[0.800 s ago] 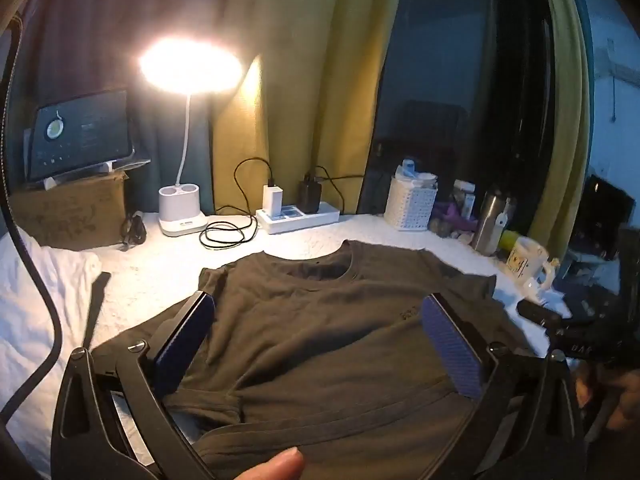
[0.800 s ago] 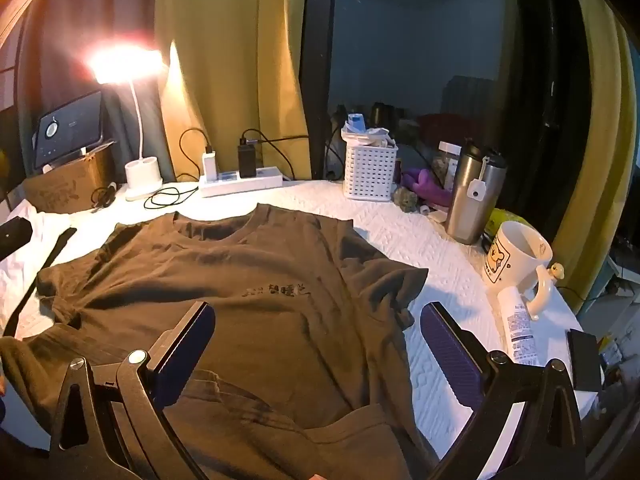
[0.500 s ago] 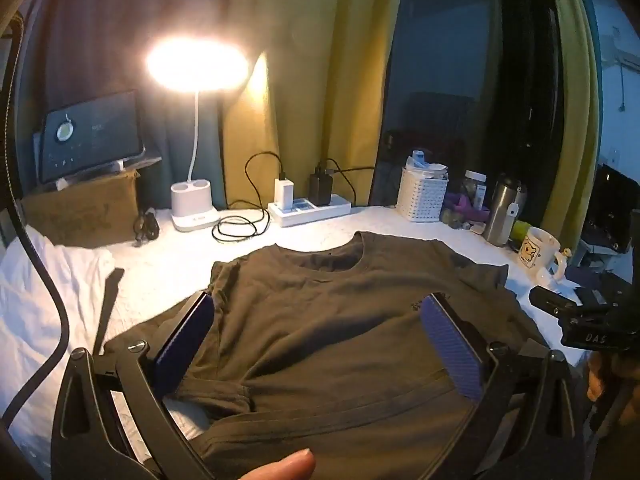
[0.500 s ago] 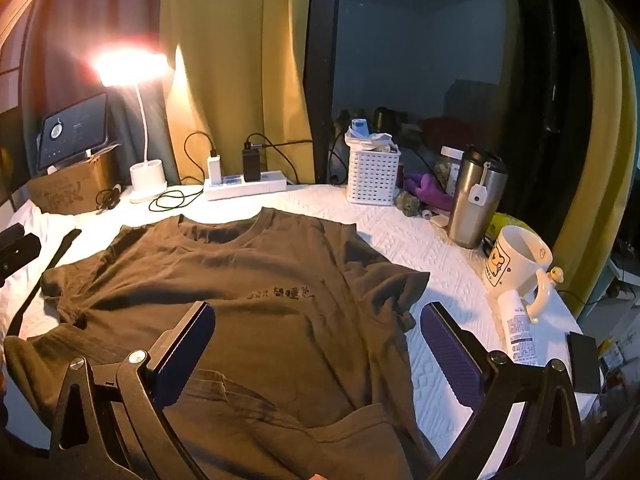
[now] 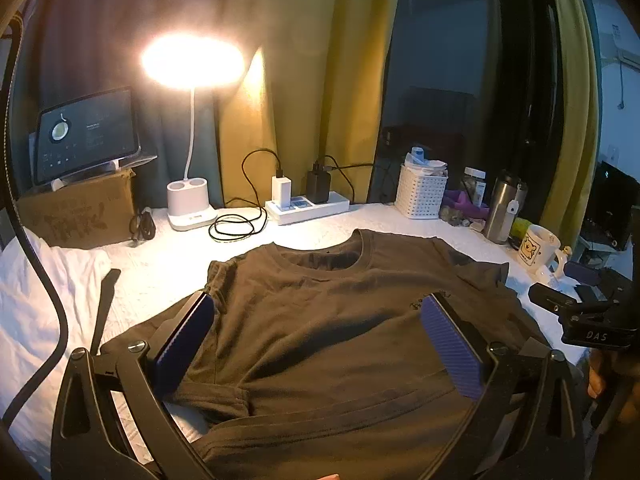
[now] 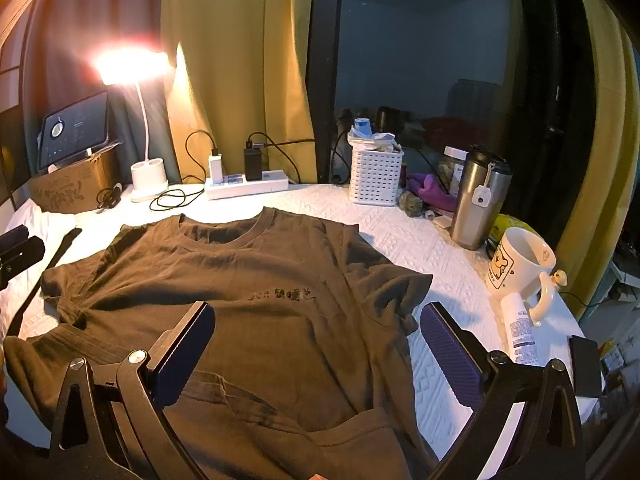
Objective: Fold small clothes
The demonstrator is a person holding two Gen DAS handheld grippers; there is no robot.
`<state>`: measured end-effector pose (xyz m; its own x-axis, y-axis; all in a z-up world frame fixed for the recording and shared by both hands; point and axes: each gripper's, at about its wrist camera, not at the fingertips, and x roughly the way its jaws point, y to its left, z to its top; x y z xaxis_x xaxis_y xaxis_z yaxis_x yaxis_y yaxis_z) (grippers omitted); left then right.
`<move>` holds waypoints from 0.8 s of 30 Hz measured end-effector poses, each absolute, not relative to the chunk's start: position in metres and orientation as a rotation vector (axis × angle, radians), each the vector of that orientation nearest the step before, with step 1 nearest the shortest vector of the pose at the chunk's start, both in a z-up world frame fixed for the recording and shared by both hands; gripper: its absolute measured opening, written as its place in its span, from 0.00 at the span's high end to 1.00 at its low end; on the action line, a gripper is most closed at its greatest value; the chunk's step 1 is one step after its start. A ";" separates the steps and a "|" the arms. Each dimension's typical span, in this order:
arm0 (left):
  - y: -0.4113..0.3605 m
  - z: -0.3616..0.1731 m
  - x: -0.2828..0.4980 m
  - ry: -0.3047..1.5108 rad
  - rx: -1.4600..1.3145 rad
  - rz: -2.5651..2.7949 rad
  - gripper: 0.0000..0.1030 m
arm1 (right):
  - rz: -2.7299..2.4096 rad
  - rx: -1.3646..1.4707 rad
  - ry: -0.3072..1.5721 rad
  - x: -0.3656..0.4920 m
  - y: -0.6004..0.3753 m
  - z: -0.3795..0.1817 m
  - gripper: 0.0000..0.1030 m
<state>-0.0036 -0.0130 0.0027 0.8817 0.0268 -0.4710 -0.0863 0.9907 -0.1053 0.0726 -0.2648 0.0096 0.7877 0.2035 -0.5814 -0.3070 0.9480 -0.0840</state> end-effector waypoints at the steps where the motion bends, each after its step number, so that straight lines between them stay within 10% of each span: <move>1: -0.013 0.003 -0.003 0.487 -0.124 0.059 0.01 | 0.278 -0.177 0.604 0.074 -0.266 0.009 0.00; 24: -0.008 -0.001 0.001 0.493 -0.112 0.055 0.01 | 0.284 -0.178 0.612 0.078 -0.263 0.007 0.00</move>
